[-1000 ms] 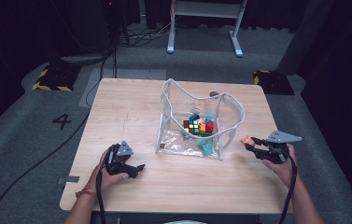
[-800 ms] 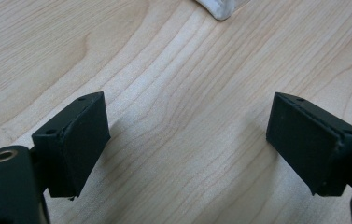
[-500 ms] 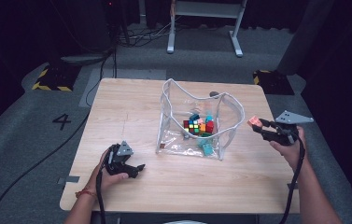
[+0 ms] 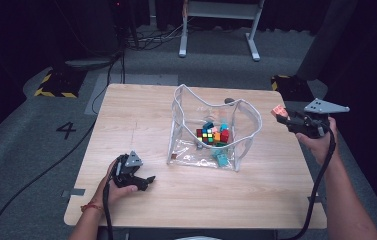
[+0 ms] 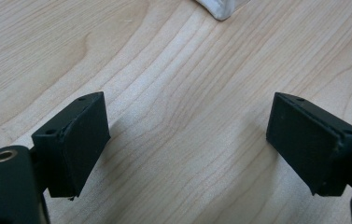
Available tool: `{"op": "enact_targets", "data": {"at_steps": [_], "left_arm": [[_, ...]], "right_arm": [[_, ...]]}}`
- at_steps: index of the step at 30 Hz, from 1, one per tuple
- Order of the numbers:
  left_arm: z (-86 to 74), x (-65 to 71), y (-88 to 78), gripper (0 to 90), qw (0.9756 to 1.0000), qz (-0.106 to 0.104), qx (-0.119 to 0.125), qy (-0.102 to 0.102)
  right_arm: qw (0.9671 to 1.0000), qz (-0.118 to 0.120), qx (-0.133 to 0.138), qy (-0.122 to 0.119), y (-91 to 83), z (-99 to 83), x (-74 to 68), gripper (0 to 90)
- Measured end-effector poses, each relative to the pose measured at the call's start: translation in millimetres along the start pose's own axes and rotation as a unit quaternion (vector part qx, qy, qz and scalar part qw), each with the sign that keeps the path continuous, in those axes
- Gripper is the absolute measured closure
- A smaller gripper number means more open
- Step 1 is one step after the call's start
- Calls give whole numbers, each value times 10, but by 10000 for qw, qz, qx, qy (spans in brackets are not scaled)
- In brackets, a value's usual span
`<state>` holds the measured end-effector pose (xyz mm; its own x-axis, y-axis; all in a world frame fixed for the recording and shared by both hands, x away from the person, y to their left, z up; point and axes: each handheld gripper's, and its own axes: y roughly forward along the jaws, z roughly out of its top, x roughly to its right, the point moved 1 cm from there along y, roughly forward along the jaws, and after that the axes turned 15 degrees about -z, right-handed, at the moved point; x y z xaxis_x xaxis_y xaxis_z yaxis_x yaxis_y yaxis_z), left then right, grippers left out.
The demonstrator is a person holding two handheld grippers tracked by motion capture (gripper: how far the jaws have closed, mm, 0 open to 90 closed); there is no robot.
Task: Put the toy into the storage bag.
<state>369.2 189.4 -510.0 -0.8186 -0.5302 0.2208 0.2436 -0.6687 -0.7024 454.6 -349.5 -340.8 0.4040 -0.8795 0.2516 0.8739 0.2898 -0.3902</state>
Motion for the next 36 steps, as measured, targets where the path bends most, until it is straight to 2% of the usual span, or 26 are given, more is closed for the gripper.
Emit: {"op": "enact_targets", "data": {"at_steps": [11,18,20,22,23,24,28,29,31,36], "left_arm": [[0,0,0,133,10000,-1,0,0],[2,2,3,131,10000,19,15,-17],[2,2,3,131,10000,18,15,-17],[2,2,3,131,10000,18,14,-16],[2,2,3,131,10000,18,14,-16],[2,2,3,131,10000,19,14,-16],[2,1,3,131,10000,19,14,-17],[2,1,3,131,10000,18,14,-16],[2,1,3,131,10000,19,13,-15],[2,2,3,131,10000,19,13,-17]], "right_arm": [[9996,126,150,-201,-18,275,-85,597],[9984,336,281,-347,8,466,-240,596],[9981,433,282,-340,20,525,-317,596],[9971,542,309,-438,58,582,-417,596],[9971,542,309,-438,58,582,-417,596],[9962,631,285,-529,89,617,-499,596],[9945,750,273,-680,126,679,-644,596],[9935,782,290,-780,133,696,-668,596],[9923,904,313,-785,139,728,-728,597],[9875,1115,353,-1060,180,788,-870,596]]}}
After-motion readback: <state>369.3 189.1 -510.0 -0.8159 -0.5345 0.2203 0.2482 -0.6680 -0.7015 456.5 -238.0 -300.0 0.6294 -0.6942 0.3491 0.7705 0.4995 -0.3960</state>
